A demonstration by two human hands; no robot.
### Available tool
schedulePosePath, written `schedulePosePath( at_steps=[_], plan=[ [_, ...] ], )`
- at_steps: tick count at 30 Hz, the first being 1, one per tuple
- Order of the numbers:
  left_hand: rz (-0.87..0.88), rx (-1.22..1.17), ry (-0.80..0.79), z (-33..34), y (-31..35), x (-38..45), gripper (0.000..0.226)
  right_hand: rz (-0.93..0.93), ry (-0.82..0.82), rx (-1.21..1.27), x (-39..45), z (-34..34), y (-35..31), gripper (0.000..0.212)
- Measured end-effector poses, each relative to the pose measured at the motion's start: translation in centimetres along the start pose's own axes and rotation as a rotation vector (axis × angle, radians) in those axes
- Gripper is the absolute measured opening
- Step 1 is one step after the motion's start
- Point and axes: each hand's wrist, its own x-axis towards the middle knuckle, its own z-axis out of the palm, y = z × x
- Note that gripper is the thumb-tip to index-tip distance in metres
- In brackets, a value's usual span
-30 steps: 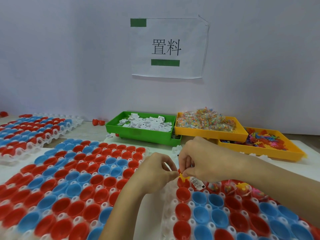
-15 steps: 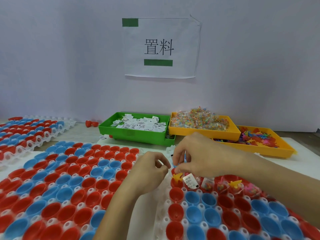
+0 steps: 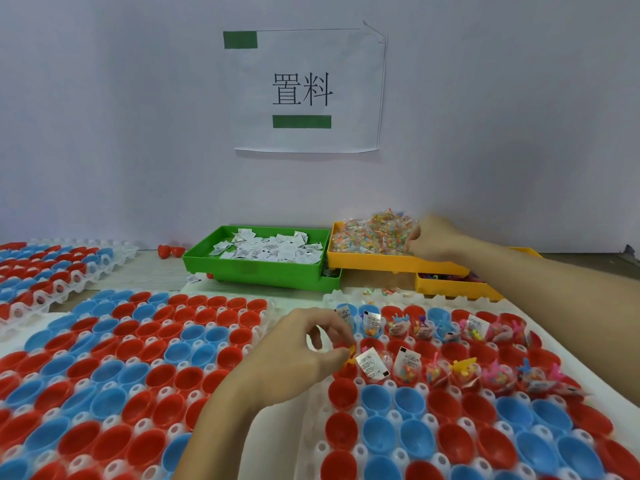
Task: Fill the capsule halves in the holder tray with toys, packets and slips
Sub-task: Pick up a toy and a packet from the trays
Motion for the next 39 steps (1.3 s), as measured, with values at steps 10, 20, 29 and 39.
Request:
schedulePosePath(
  at_steps=[10, 20, 29, 39],
  plan=[
    [0.0, 0.09, 0.013, 0.7, -0.4, 0.4, 0.015, 0.057, -0.054, -0.091, 1.2, 0.5, -1.5, 0.031],
    [-0.002, -0.048, 0.224, 0.3, -0.6, 0.5, 0.025, 0.08, 0.269, 0.286, 0.1, -1.4, -0.8, 0.014],
    [-0.003, -0.248, 0.36, 0.9, 0.4, 0.9, 0.01, -0.429, -0.085, 0.569, -10.1, -2.5, -5.0, 0.008],
    [0.046, -0.361, 0.436, 1.4, 0.7, 1.3, 0.007, -0.448, -0.124, 0.55, -14.4, -0.2, -6.8, 0.01]
  ],
)
